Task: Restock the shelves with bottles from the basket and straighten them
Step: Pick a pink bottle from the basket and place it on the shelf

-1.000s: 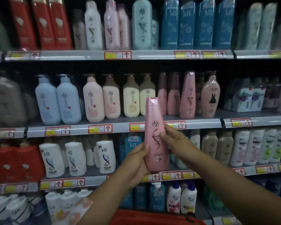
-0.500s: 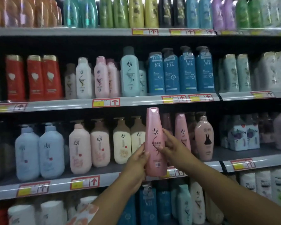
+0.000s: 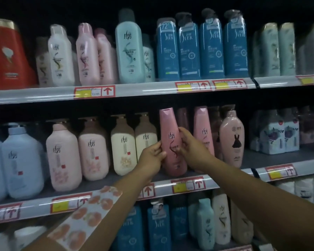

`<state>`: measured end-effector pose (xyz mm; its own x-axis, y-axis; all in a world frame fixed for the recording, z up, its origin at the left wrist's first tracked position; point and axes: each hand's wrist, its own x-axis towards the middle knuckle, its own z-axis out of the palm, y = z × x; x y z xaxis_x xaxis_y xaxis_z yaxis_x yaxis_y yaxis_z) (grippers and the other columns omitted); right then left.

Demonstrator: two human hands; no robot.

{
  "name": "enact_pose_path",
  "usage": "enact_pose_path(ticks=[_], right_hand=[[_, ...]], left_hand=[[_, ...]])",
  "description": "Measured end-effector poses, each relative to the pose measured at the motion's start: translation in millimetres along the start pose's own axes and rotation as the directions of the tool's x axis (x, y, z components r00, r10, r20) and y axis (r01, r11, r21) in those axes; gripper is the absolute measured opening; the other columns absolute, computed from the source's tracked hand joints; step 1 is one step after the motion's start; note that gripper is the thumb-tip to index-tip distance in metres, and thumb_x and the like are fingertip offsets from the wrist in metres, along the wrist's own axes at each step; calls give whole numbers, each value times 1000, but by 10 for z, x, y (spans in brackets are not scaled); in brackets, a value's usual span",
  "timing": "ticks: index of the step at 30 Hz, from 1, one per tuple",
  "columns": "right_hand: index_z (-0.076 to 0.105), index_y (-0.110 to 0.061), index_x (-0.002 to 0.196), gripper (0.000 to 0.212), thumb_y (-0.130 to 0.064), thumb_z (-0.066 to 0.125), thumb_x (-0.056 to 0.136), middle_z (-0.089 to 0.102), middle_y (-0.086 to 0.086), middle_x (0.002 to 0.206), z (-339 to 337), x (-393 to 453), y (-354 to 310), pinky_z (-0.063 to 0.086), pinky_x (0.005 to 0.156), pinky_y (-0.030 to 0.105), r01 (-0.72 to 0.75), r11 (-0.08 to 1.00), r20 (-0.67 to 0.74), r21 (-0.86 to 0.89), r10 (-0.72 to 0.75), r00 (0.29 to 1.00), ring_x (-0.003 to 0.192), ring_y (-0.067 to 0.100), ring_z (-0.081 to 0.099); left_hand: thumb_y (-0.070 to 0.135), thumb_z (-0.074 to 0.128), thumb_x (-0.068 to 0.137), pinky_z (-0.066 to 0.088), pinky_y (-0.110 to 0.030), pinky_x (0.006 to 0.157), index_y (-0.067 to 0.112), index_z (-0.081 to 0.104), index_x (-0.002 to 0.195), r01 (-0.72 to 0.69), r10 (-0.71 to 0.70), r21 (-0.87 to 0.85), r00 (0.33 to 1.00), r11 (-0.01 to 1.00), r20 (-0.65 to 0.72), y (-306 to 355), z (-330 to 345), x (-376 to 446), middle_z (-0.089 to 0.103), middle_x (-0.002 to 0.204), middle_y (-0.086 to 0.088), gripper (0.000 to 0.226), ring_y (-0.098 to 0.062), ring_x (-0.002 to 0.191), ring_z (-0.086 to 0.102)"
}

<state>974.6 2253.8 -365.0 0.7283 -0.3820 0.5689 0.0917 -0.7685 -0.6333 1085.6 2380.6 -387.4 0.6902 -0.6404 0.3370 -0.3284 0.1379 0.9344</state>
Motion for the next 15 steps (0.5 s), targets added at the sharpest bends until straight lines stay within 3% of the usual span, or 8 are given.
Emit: enact_pose_path(ticks=[3, 7, 12, 15], right_hand=[[34, -32, 148, 60, -21, 63, 97, 63, -2, 130, 36, 14, 58, 53, 99, 47, -23, 999, -20, -45, 22, 1000, 114, 18, 63], [43, -22, 138, 44, -23, 62, 98, 67, 5, 121, 60, -2, 50, 53, 97, 50, -79, 989, -38, -127, 75, 996, 108, 25, 65], [36, -14, 147, 50, -14, 55, 100, 63, 12, 126, 83, -89, -10, 50, 98, 45, -135, 943, -12, -303, 138, 990, 114, 31, 62], [36, -12, 145, 51, -11, 57, 98, 62, 13, 128, 99, -142, -1, 51, 100, 48, -164, 900, 34, -404, 194, 980, 115, 32, 61]], left_hand=[[1, 53, 100, 51, -39, 103, 20, 46, 149, -1, 2, 25, 999, 1000, -36, -33, 1, 60, 64, 136, -2, 53, -17, 119, 62], [-4, 52, 99, 43, -48, 113, 18, 42, 152, 4, -2, 43, 998, 999, -57, -28, 60, 46, 56, 145, -4, 58, -22, 132, 54], [-7, 49, 99, 41, -37, 113, 24, 36, 154, -21, 34, 213, 998, 977, -59, 1, 105, -34, 56, 141, 2, 64, -16, 129, 52], [-5, 44, 98, 46, -26, 100, 27, 40, 153, -23, 46, 387, 998, 922, -49, -28, 91, -73, 64, 134, -4, 64, -19, 121, 59]])
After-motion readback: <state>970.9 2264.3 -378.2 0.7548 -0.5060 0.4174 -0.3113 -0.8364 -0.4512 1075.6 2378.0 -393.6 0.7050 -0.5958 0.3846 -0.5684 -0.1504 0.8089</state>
